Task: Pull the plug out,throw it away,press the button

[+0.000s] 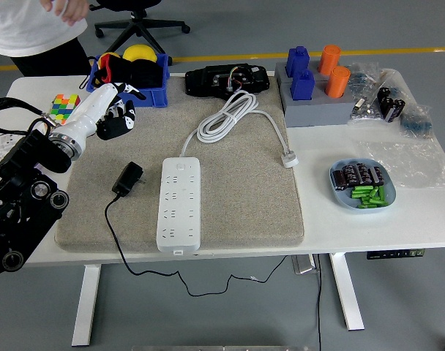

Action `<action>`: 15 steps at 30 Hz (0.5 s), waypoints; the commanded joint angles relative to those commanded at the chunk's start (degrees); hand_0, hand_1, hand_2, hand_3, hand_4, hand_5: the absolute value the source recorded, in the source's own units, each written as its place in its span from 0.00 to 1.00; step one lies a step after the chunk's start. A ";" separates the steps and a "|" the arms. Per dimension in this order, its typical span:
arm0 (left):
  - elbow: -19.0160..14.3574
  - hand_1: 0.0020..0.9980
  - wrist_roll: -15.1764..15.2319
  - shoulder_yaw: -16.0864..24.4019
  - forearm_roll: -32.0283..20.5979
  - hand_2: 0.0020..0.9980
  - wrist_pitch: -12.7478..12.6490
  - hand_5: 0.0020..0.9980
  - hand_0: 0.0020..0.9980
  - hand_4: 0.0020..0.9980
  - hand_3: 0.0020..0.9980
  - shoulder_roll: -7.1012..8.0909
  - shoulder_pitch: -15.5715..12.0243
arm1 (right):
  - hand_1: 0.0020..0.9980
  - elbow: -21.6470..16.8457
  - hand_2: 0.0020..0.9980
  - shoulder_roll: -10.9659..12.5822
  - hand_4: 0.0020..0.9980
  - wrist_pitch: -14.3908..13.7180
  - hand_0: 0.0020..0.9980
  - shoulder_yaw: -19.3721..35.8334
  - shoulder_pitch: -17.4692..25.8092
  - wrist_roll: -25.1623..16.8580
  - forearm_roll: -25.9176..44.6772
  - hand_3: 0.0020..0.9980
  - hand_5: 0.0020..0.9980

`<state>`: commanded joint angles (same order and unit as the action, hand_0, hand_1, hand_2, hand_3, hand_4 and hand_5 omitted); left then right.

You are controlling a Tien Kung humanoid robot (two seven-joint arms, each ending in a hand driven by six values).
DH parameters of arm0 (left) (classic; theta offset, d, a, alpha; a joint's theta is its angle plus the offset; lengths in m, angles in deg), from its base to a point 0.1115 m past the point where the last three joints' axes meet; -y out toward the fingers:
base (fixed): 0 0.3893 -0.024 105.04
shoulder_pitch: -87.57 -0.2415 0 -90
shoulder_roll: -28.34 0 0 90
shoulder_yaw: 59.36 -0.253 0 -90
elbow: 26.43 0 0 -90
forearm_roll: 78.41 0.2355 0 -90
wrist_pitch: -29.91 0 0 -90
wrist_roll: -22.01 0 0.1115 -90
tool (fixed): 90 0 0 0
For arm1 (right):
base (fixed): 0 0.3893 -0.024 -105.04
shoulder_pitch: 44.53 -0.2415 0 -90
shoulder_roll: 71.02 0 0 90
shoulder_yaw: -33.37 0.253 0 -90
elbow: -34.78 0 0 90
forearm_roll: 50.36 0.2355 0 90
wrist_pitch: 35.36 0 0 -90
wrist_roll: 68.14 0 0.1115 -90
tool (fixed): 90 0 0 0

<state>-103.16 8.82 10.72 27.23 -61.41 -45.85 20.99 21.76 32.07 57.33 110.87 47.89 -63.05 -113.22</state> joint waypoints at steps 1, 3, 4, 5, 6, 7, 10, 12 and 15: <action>-0.14 0.70 0.26 1.71 0.60 0.68 -0.28 0.01 0.70 0.68 0.78 -0.19 -1.22 | 0.68 -0.01 0.66 0.01 0.75 -0.01 0.73 0.04 -0.04 -0.01 -0.01 0.63 0.60; -0.26 0.70 1.25 4.48 1.14 0.68 -1.18 0.01 0.70 0.68 0.78 -0.56 -3.14 | 0.68 -0.03 0.66 0.05 0.75 0.01 0.73 0.11 -0.19 -0.01 -0.09 0.63 0.60; -0.34 0.70 2.02 5.73 0.95 0.68 -1.94 0.01 0.70 0.68 0.78 -0.74 -4.17 | 0.68 -0.05 0.66 0.05 0.75 0.00 0.73 0.26 -0.27 -0.02 -0.14 0.63 0.60; -0.42 0.70 2.78 7.12 0.63 0.68 -2.66 0.01 0.70 0.68 0.78 -0.87 -5.20 | 0.68 -0.07 0.66 0.06 0.75 -0.01 0.73 0.36 -0.36 -0.03 -0.17 0.63 0.60; -0.42 0.85 3.48 8.36 0.30 0.80 -3.31 0.12 0.85 0.71 0.82 -0.96 -6.05 | 0.68 -0.07 0.66 0.08 0.74 -0.02 0.73 0.40 -0.43 -0.05 -0.20 0.63 0.60; -0.40 0.85 3.85 9.10 0.14 0.80 -3.68 0.12 0.85 0.71 0.82 -1.00 -6.54 | 0.68 -0.07 0.66 0.11 0.74 -0.02 0.73 0.39 -0.48 -0.05 -0.22 0.63 0.60; -0.32 0.85 4.27 10.84 -0.21 0.80 -4.17 0.12 0.85 0.71 0.82 -1.13 -7.56 | 0.68 -0.08 0.66 0.19 0.74 -0.06 0.73 0.42 -0.58 -0.08 -0.23 0.63 0.60; -0.08 0.87 4.05 12.49 -0.37 0.82 -4.07 0.17 0.87 0.73 0.83 -1.37 -8.27 | 0.68 -0.04 0.66 0.21 0.75 -0.07 0.73 0.47 -0.70 -0.08 -0.29 0.63 0.60; 0.08 0.87 3.38 13.47 -0.55 0.82 -3.69 0.17 0.87 0.73 0.83 -1.60 -8.83 | 0.68 -0.09 0.66 0.19 0.75 -0.07 0.73 0.50 -0.76 -0.09 -0.32 0.63 0.60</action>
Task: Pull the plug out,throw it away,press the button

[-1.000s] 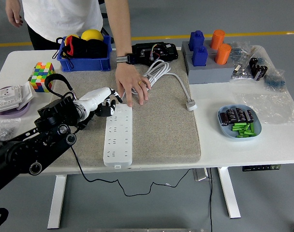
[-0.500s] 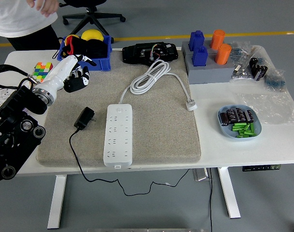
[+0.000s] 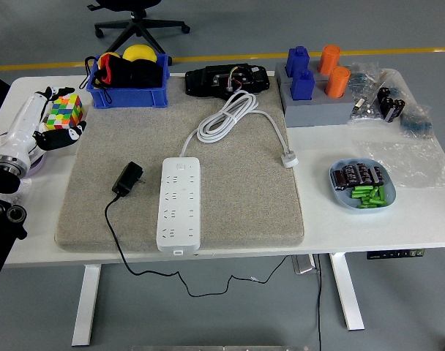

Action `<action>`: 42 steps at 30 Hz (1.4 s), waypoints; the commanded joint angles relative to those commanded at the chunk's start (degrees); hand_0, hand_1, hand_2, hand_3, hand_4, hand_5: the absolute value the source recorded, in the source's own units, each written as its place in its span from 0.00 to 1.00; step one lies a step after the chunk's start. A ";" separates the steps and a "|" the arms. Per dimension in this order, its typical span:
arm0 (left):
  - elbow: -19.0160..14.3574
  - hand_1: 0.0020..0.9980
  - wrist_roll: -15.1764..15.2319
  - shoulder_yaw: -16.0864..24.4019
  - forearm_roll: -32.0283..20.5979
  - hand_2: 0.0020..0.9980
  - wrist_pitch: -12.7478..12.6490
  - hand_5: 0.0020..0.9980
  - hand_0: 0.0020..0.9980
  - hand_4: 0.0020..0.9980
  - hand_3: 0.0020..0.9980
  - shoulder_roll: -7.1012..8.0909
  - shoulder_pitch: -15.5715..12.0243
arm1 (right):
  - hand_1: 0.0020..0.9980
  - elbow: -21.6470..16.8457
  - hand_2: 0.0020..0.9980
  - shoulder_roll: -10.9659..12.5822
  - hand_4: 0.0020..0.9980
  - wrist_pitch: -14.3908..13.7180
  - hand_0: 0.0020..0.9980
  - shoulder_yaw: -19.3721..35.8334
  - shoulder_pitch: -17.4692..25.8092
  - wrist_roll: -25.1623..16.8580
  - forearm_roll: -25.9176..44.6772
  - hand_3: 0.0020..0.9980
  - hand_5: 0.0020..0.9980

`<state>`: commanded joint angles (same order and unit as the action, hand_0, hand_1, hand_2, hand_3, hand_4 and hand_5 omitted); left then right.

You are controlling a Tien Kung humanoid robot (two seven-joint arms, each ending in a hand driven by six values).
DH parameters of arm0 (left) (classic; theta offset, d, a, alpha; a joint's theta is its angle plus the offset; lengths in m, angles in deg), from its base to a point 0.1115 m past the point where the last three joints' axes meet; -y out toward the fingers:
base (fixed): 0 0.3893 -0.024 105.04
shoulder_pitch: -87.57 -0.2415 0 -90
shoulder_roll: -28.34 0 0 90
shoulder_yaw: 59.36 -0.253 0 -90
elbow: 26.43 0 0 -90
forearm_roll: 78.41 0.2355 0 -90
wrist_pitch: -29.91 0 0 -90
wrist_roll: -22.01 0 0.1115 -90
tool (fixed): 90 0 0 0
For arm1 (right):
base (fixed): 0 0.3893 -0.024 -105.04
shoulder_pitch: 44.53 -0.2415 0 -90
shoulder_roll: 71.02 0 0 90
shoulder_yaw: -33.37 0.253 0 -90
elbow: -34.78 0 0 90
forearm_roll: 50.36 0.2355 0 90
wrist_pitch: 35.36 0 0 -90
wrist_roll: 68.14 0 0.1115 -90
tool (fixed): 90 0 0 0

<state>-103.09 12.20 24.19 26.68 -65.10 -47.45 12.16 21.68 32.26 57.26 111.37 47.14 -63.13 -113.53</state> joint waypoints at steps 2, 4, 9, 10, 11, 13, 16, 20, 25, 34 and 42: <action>0.13 0.87 -0.32 0.11 -0.52 0.82 0.27 0.17 0.87 0.73 0.83 -0.06 -0.15 | 0.68 0.01 0.66 -0.03 0.75 0.00 0.73 -0.01 0.00 0.01 -0.01 0.63 0.60; 0.07 0.88 -0.20 0.19 -1.34 0.83 0.22 0.20 0.87 0.73 0.85 -0.09 -0.26 | 0.68 0.02 0.66 -0.06 0.75 0.01 0.73 0.03 -0.03 0.02 -0.05 0.63 0.60; -0.28 0.90 0.37 0.56 -1.74 0.87 -0.38 0.20 0.88 0.72 0.88 -0.25 -0.28 | 0.68 0.02 0.66 -0.07 0.75 0.03 0.73 0.05 0.00 0.04 -0.14 0.63 0.60; -0.33 0.90 0.50 0.65 -1.73 0.87 -0.51 0.20 0.88 0.72 0.88 -0.24 -0.20 | 0.68 0.00 0.66 -0.06 0.75 0.03 0.73 0.06 -0.01 0.03 -0.15 0.63 0.60; -0.42 0.90 0.59 0.72 -1.72 0.87 -0.58 0.20 0.88 0.72 0.88 -0.22 -0.16 | 0.68 -0.02 0.66 -0.05 0.75 0.03 0.73 0.08 -0.01 0.02 -0.15 0.63 0.60; -0.68 0.90 0.70 0.78 -1.93 0.87 -0.51 0.20 0.88 0.72 0.88 -0.14 -0.16 | 0.68 -0.01 0.66 -0.05 0.75 0.01 0.73 0.22 -0.02 0.01 -0.22 0.63 0.60; -0.77 0.89 0.44 0.94 -2.01 0.86 -0.18 0.21 0.88 0.72 0.88 -0.11 -0.17 | 0.68 0.02 0.66 -0.02 0.75 0.00 0.73 0.33 0.00 0.01 -0.26 0.63 0.60; -0.78 0.89 -0.11 1.21 -1.85 0.86 0.20 0.21 0.88 0.72 0.88 -0.34 -0.11 | 0.68 0.01 0.66 -0.02 0.75 0.03 0.73 0.27 0.04 0.04 -0.26 0.63 0.60; -0.89 0.89 0.04 2.07 -1.87 0.86 0.03 0.23 0.88 0.72 0.88 -0.41 0.28 | 0.68 0.11 0.66 -0.02 0.75 0.00 0.73 -0.46 -0.82 0.02 0.03 0.63 0.60; -0.53 0.90 -0.76 -0.42 -2.55 0.86 0.83 0.25 0.89 0.72 0.89 1.57 1.77 | 0.68 -0.05 0.66 1.60 0.75 -0.08 0.73 -2.42 -1.86 -0.18 0.80 0.63 0.60; -1.50 0.90 -0.67 0.19 -2.69 0.86 1.05 0.25 0.89 0.71 0.89 0.97 -0.06 | 0.68 -0.02 0.66 0.60 0.75 0.13 0.73 -0.62 -0.97 -0.01 -0.09 0.63 0.60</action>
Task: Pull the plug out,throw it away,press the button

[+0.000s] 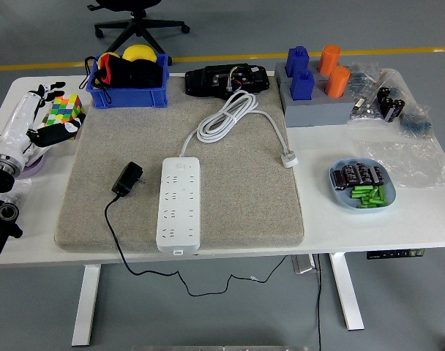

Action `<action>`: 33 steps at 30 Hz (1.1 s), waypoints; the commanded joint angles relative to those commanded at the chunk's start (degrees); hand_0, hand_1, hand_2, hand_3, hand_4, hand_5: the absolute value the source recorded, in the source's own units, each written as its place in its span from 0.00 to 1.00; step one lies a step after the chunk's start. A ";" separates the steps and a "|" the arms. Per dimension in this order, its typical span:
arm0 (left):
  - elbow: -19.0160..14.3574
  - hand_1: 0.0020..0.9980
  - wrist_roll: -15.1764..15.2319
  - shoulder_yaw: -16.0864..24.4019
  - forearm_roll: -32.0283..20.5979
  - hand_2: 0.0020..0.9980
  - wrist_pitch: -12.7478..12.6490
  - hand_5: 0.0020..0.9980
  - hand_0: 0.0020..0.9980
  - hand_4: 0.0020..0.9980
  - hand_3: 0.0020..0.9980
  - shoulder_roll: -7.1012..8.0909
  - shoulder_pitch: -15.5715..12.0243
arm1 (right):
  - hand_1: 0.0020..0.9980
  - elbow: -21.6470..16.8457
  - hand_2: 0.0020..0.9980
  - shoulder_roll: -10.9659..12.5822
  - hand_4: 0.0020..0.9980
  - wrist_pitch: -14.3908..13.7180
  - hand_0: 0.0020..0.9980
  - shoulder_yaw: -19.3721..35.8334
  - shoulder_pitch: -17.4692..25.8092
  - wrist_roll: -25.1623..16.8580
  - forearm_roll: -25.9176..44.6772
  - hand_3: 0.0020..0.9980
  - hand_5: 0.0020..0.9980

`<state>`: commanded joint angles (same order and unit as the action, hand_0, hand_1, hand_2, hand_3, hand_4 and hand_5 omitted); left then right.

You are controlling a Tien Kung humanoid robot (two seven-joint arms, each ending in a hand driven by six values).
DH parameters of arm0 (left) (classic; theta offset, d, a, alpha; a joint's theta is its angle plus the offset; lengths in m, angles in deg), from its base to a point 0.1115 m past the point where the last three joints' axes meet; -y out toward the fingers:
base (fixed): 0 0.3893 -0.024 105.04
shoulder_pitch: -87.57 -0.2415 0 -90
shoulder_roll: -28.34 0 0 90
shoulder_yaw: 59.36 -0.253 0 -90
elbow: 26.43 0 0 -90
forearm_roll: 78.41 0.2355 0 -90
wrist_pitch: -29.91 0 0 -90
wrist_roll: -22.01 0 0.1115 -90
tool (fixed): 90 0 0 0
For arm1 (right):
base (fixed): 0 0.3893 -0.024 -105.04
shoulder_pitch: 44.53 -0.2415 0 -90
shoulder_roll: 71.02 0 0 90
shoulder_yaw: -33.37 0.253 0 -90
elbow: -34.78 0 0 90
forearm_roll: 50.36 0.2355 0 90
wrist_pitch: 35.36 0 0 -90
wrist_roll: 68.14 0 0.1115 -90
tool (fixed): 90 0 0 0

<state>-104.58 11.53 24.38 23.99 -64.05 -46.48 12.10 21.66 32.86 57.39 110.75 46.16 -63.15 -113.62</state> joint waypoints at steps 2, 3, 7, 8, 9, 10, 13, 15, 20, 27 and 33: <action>-0.07 0.90 0.02 0.03 -0.04 0.86 0.02 0.25 0.89 0.71 0.89 0.03 -0.07 | 0.68 -0.04 0.66 0.00 0.75 -0.01 0.73 0.03 0.05 -0.01 0.01 0.63 0.60; -0.11 0.90 0.00 0.07 -0.01 0.86 0.02 0.25 0.89 0.71 0.89 0.01 -0.11 | 0.68 -0.03 0.66 0.02 0.75 -0.03 0.73 0.07 0.13 0.00 0.00 0.63 0.60; -0.31 0.90 0.04 0.44 0.04 0.86 -0.03 0.26 0.89 0.71 0.89 -0.22 -0.53 | 0.68 0.02 0.66 0.05 0.75 -0.08 0.73 0.45 0.51 -0.02 -0.14 0.63 0.60; -0.34 0.90 0.07 0.60 0.04 0.86 -0.06 0.26 0.89 0.71 0.89 -0.30 -0.67 | 0.68 0.04 0.66 0.02 0.75 -0.08 0.73 0.52 0.56 0.00 -0.19 0.63 0.60; -0.38 0.90 0.05 0.70 0.06 0.86 -0.05 0.26 0.89 0.71 0.89 -0.36 -0.78 | 0.68 0.04 0.66 -0.01 0.75 -0.06 0.73 0.54 0.60 0.02 -0.21 0.63 0.60; -0.42 0.90 0.03 0.80 0.07 0.86 -0.02 0.27 0.89 0.71 0.89 -0.44 -0.93 | 0.68 0.03 0.66 -0.12 0.75 -0.06 0.73 0.70 0.66 0.03 -0.27 0.63 0.60; -0.48 0.90 -0.06 0.93 0.07 0.86 0.09 0.27 0.89 0.71 0.89 -0.46 -1.11 | 0.68 0.04 0.66 -0.31 0.75 -0.02 0.73 0.84 0.70 0.07 -0.31 0.63 0.60; -0.57 0.90 -0.12 1.00 0.05 0.86 0.20 0.27 0.89 0.71 0.89 -0.40 -1.15 | 0.68 0.04 0.66 -0.40 0.75 -0.03 0.73 1.01 0.65 0.06 -0.37 0.63 0.60; -0.70 0.90 -0.34 1.15 0.06 0.86 0.47 0.27 0.89 0.71 0.89 -0.39 -1.15 | 0.68 0.01 0.66 -0.36 0.75 -0.02 0.73 1.13 0.57 0.06 -0.44 0.63 0.60; -0.71 0.90 -0.43 1.09 -0.15 0.86 0.68 0.28 0.89 0.71 0.89 -0.43 -1.36 | 0.68 0.04 0.66 -0.31 0.75 -0.05 0.73 1.15 0.57 0.03 -0.43 0.63 0.60; -0.37 0.90 -0.75 1.14 -0.55 0.86 1.03 0.29 0.89 0.71 0.89 -0.40 -1.58 | 0.68 -0.01 0.66 -0.44 0.75 -0.02 0.73 1.28 0.44 0.03 -0.41 0.63 0.60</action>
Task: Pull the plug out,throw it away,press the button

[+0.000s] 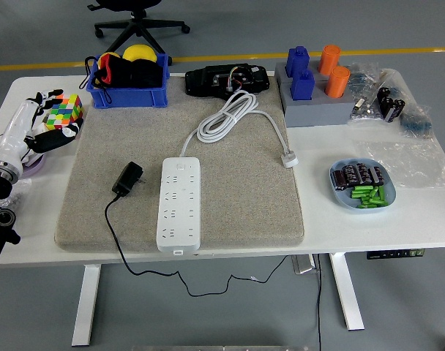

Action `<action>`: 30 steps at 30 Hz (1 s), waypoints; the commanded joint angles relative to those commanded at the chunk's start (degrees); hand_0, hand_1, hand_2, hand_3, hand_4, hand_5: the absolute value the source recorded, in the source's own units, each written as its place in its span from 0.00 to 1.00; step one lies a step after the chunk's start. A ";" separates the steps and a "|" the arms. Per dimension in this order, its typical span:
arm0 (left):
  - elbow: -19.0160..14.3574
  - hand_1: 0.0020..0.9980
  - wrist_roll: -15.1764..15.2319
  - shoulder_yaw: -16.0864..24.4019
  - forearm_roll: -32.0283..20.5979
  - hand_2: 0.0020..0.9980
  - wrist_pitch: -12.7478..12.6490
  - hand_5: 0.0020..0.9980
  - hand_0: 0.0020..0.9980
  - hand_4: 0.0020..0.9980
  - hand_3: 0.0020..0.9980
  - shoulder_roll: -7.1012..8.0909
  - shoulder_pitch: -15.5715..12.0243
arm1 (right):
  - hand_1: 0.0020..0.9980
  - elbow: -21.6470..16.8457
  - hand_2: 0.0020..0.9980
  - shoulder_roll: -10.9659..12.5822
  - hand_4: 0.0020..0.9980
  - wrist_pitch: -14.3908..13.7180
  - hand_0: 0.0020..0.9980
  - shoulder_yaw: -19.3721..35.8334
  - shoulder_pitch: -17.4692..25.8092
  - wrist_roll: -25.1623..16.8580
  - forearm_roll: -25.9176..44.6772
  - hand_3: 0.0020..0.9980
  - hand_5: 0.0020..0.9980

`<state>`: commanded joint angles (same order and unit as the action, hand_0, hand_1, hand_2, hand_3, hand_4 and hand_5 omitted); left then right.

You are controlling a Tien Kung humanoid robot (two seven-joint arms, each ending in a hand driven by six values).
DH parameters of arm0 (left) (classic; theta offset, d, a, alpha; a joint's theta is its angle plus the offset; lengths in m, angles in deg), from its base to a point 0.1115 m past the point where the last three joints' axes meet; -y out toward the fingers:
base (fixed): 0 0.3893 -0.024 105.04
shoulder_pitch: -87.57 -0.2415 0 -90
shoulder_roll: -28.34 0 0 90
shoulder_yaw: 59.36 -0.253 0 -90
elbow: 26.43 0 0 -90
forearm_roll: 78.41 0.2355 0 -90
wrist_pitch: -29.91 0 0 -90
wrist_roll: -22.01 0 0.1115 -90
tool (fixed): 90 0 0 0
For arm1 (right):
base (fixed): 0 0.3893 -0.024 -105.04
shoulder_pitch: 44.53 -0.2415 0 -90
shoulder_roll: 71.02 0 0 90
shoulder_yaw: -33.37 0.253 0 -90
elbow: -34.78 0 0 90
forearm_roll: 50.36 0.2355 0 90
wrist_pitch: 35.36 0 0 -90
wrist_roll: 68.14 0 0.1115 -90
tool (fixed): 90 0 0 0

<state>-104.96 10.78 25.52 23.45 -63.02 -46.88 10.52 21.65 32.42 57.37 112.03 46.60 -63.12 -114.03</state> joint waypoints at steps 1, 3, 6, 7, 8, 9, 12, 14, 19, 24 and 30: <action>0.03 0.90 -0.05 -0.03 -0.09 0.86 0.10 0.30 0.89 0.71 0.89 0.01 0.00 | 0.68 0.01 0.66 -0.03 0.75 0.00 0.73 0.06 -0.03 0.00 -0.01 0.63 0.60; -0.04 0.90 -0.10 -0.06 -0.12 0.86 0.20 0.30 0.89 0.71 0.89 0.02 0.02 | 0.68 -0.02 0.66 -0.04 0.75 0.00 0.73 0.13 -0.05 -0.01 -0.02 0.63 0.60; -0.12 0.90 -0.13 -0.02 -0.10 0.86 0.26 0.30 0.89 0.71 0.89 -0.01 0.12 | 0.68 -0.02 0.66 -0.03 0.75 0.00 0.73 0.16 -0.05 0.00 -0.03 0.63 0.60; -0.16 0.89 -0.13 -0.03 -0.11 0.86 0.27 0.31 0.89 0.71 0.89 0.00 0.15 | 0.68 -0.03 0.66 -0.02 0.75 0.01 0.73 0.14 -0.04 0.00 -0.03 0.63 0.60; -0.20 0.89 -0.10 -0.05 -0.13 0.86 0.26 0.31 0.89 0.71 0.89 0.01 0.15 | 0.68 -0.03 0.66 -0.01 0.75 0.01 0.73 0.14 -0.04 0.00 -0.03 0.63 0.60; -0.22 0.89 -0.07 -0.08 -0.15 0.86 0.26 0.31 0.89 0.71 0.89 0.03 0.13 | 0.68 -0.01 0.66 -0.02 0.75 -0.01 0.73 0.18 -0.03 -0.01 -0.03 0.63 0.60; -0.10 0.89 -0.22 -0.10 -0.11 0.86 0.43 0.31 0.89 0.71 0.89 0.00 0.07 | 0.68 0.02 0.66 -0.02 0.75 -0.01 0.73 0.16 -0.07 0.00 -0.03 0.63 0.60; -0.08 0.89 -0.26 -0.13 -0.20 0.86 0.50 0.31 0.89 0.71 0.89 -0.03 -0.02 | 0.68 -0.03 0.66 -0.03 0.75 0.00 0.73 0.14 -0.06 -0.01 -0.02 0.63 0.60; -0.08 0.89 -0.29 -0.28 -0.28 0.86 0.58 0.31 0.89 0.71 0.89 -0.08 0.03 | 0.68 -0.01 0.66 -0.06 0.75 -0.01 0.73 0.03 -0.06 0.02 0.05 0.63 0.60; -0.16 0.89 -0.32 -0.29 -0.29 0.86 0.60 0.31 0.89 0.71 0.89 -0.05 0.09 | 0.68 0.02 0.66 -0.02 0.75 -0.04 0.73 0.07 -0.03 0.01 0.07 0.63 0.60; -0.18 0.89 -0.38 -0.25 -0.29 0.86 0.67 0.31 0.89 0.71 0.89 0.01 -0.02 | 0.68 -0.04 0.66 -0.09 0.75 -0.01 0.73 0.05 -0.12 0.02 0.10 0.63 0.60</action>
<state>-105.14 10.40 25.27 23.16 -62.34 -46.87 10.49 21.61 32.33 57.36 112.08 46.48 -63.10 -113.93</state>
